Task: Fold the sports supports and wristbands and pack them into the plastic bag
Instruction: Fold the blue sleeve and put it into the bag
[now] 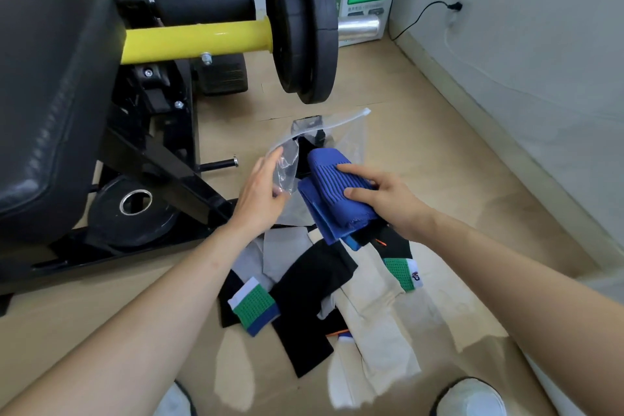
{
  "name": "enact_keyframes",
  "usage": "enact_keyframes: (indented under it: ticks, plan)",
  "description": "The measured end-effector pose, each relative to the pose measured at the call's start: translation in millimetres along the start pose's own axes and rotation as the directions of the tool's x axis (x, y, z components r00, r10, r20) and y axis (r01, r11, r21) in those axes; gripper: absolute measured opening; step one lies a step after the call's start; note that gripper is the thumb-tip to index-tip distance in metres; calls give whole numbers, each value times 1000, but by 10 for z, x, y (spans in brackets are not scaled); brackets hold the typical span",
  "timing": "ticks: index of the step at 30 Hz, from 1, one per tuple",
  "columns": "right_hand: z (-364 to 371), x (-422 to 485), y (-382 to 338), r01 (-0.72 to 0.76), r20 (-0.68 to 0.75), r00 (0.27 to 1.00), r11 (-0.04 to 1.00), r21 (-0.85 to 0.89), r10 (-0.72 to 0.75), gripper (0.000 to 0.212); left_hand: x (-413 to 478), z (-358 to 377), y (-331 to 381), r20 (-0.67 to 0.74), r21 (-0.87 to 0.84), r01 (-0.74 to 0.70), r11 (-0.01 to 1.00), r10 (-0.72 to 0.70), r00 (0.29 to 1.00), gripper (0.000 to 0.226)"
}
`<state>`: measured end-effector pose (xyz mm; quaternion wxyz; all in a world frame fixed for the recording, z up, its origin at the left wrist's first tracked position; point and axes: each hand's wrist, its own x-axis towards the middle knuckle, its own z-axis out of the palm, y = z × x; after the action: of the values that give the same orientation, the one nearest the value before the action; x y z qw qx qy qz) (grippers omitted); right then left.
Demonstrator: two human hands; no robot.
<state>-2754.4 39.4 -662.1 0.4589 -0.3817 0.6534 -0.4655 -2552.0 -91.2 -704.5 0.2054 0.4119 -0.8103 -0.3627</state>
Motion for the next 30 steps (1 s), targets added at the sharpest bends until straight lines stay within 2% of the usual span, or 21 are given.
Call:
enact_keyframes:
  ticks: [5,8,10,12,15,17,18,21,24,27,30]
  plan:
    - [271,514,-268,-83,-173,973,931,357,153,36,112,-129,114,-13,-104,-118,987,117,993,96]
    - [399,781,-244,-99,-278,935,914,394,222,43,97,-173,147,-1,-172,-109,979,110,994,98]
    - [444,900,-117,-131,-371,897,946,297,241,45,70,-196,144,-16,-181,-83,980,82,997,98]
    - [420,908,7,-238,-439,859,964,116,264,46,61,-234,134,-62,-158,-60,986,51,997,99]
    - [296,701,128,-451,-394,852,866,-218,345,36,67,-239,107,-65,-100,-13,995,6,998,109]
    - [228,534,191,-479,-358,864,799,-364,355,36,53,-185,132,-2,-90,-29,996,28,1000,115]
    - [208,469,211,-467,-352,871,799,-379,343,41,38,-154,158,27,-86,-53,995,55,998,117]
    - [256,396,178,-380,-309,905,883,-277,292,49,48,-108,243,61,-87,-136,987,142,988,118]
    - [405,550,117,-317,-272,917,947,-49,293,48,119,-165,332,96,-140,-167,976,181,979,117]
    - [533,863,129,-309,-328,885,944,117,330,51,218,-283,361,146,-188,-134,973,163,976,117]
    - [616,1174,157,-303,-413,814,906,296,408,53,333,-385,346,196,-168,-117,979,150,969,119]
